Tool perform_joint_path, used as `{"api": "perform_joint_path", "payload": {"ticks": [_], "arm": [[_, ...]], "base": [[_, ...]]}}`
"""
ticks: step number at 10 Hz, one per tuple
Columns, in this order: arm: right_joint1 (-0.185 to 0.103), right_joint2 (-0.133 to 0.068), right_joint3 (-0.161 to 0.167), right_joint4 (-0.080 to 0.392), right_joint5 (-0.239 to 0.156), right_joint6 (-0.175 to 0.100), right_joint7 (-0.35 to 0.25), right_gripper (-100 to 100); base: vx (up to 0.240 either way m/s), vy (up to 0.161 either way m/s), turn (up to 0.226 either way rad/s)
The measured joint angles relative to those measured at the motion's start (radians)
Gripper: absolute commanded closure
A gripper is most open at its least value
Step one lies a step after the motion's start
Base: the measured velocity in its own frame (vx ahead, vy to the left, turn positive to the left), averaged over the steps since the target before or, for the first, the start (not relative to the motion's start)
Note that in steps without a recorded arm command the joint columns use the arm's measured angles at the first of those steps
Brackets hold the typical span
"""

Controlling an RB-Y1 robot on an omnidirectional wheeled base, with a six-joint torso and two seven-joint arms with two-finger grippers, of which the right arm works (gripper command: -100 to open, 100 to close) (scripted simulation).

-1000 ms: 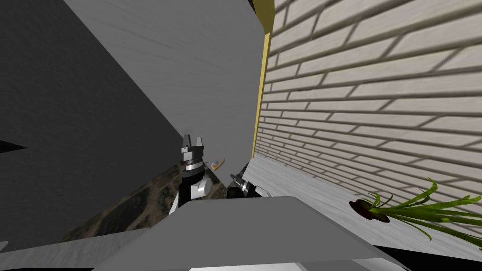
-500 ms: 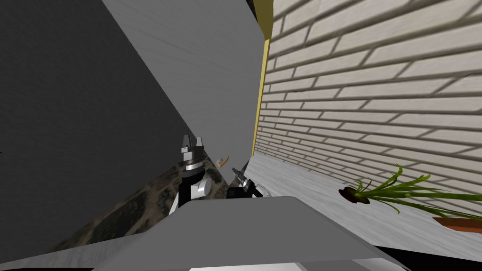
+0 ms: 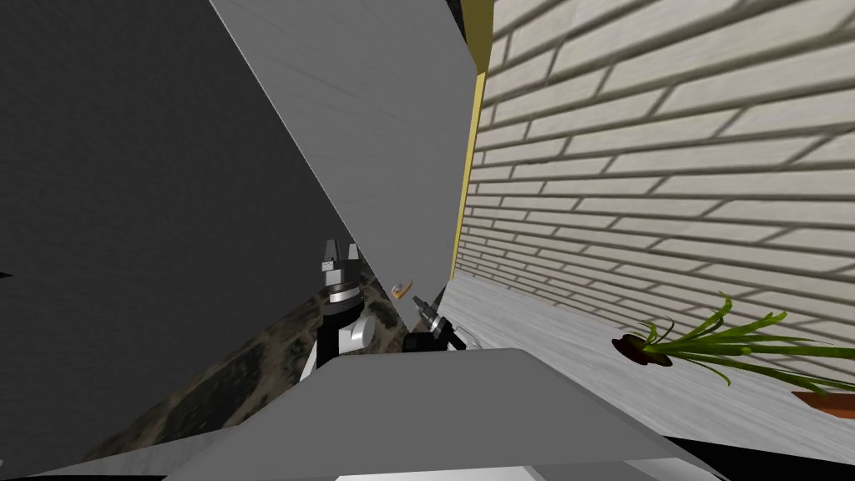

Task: Push the door open

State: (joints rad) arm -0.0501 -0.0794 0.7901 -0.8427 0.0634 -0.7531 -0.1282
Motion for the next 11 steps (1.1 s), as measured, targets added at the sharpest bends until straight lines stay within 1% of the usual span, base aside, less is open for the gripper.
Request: {"api": "perform_joint_path", "payload": {"ticks": [3,4,5,6,11], "arm": [[-0.004,0.008,-0.01,0.011,0.0,-0.001,0.007,-100],[-0.006,0.013,-0.013,0.015,0.0,-0.002,0.009,-100],[-0.008,0.017,-0.016,0.019,0.0,-0.003,0.011,-100],[-0.008,0.018,-0.016,0.019,0.0,-0.003,0.011,100],[-0.008,0.017,-0.016,0.019,0.0,-0.003,0.011,100]], "base": [[0.149,0.136,0.023],[0.11,0.146,0.024],[0.044,0.068,-0.005],[-0.002,-0.009,0.0],[-0.011,-0.015,0.001]]}}
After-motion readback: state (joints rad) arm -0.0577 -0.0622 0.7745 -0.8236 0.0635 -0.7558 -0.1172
